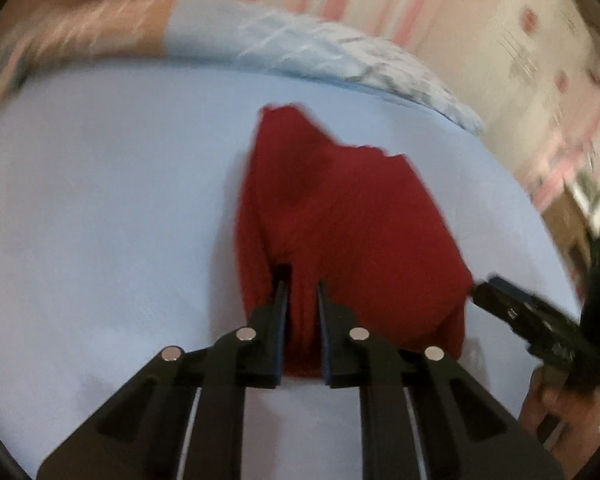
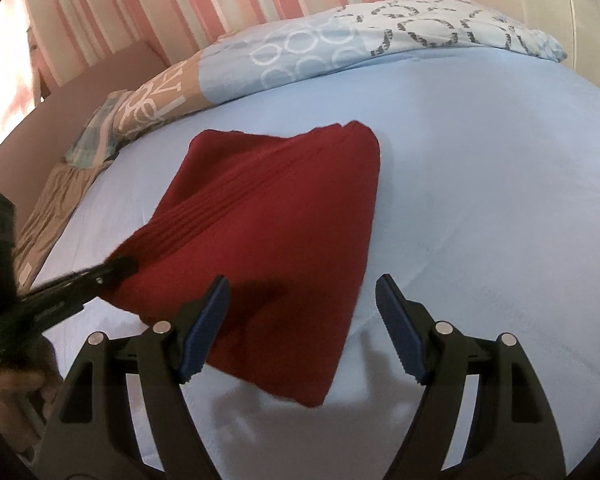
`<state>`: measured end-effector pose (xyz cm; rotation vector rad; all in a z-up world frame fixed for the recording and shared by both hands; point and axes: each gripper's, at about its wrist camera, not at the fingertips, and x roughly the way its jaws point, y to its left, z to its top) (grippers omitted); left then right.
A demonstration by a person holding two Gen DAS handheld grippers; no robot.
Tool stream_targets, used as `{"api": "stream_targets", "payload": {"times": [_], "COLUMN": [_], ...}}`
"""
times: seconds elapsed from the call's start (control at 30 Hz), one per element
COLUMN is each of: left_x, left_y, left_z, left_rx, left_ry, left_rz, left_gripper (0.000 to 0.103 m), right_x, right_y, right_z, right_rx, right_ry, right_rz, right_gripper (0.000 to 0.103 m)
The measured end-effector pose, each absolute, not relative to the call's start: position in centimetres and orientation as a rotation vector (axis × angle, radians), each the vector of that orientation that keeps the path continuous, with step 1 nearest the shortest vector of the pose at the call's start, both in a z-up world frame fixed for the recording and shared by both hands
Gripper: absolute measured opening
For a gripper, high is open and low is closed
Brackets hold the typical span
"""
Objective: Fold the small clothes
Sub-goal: 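Grasp the bundle's edge with the left gripper and fold it over, then open the left gripper and bring both grippers to the bundle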
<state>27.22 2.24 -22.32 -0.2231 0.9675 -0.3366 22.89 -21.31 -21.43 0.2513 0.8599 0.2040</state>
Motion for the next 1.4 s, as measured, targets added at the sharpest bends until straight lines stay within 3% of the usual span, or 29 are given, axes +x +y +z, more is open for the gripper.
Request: {"api": "stream_targets", "payload": {"times": [0.07, 0.17, 0.2, 0.23, 0.33, 0.5, 0.6, 0.8, 1.0, 1.13, 1.23, 1.4], "left_x": [27.4, 27.0, 26.8, 26.4, 25.8, 24.9, 24.1, 27.7, 26.7, 26.3, 27.1, 25.8], "left_y": [3.2, 2.0, 1.1, 0.0, -1.6, -0.6, 1.1, 1.0, -1.6, -3.0, -0.9, -0.4], "left_z": [-24.3, -25.4, -25.2, -24.9, -24.4, -22.3, -18.5, -14.8, -18.2, -21.9, -24.8, -24.3], "left_rx": [-0.238, -0.045, 0.049, 0.154, 0.341, 0.384, 0.290, 0.142, 0.023, 0.087, -0.031, -0.055], "left_ry": [1.008, 0.995, 0.968, 0.932, 0.843, 0.782, 0.683, 0.708, 0.817, 0.896, 0.991, 0.936], "left_rz": [-0.288, -0.212, -0.185, -0.136, -0.078, -0.083, -0.138, -0.215, -0.212, -0.183, -0.177, -0.225], "left_gripper": [0.015, 0.021, 0.029, 0.048, 0.073, 0.076, 0.089, 0.091, 0.091, 0.091, 0.092, 0.091], "right_x": [22.6, 23.0, 23.2, 23.2, 23.4, 23.1, 23.3, 25.0, 24.8, 24.5, 24.1, 23.5], "right_y": [-21.3, -21.0, -21.0, -21.1, -21.5, -23.1, -24.8, -25.3, -23.6, -22.2, -21.9, -22.4], "right_z": [-22.3, -24.7, -25.7, -26.3, -26.5, -24.2, -22.0, -19.7, -20.9, -22.4, -23.1, -24.4], "right_rx": [0.238, 0.187, 0.182, 0.174, 0.151, 0.204, 0.240, 0.233, 0.226, 0.220, 0.225, 0.240], "right_ry": [0.878, 0.959, 0.988, 0.996, 0.995, 0.951, 0.893, 0.844, 0.870, 0.906, 0.921, 0.941], "right_rz": [0.186, 0.146, 0.147, 0.141, 0.125, 0.165, 0.162, 0.157, 0.185, 0.208, 0.207, 0.185], "right_gripper": [0.078, 0.079, 0.081, 0.082, 0.088, 0.088, 0.088, 0.088, 0.088, 0.088, 0.088, 0.088]}}
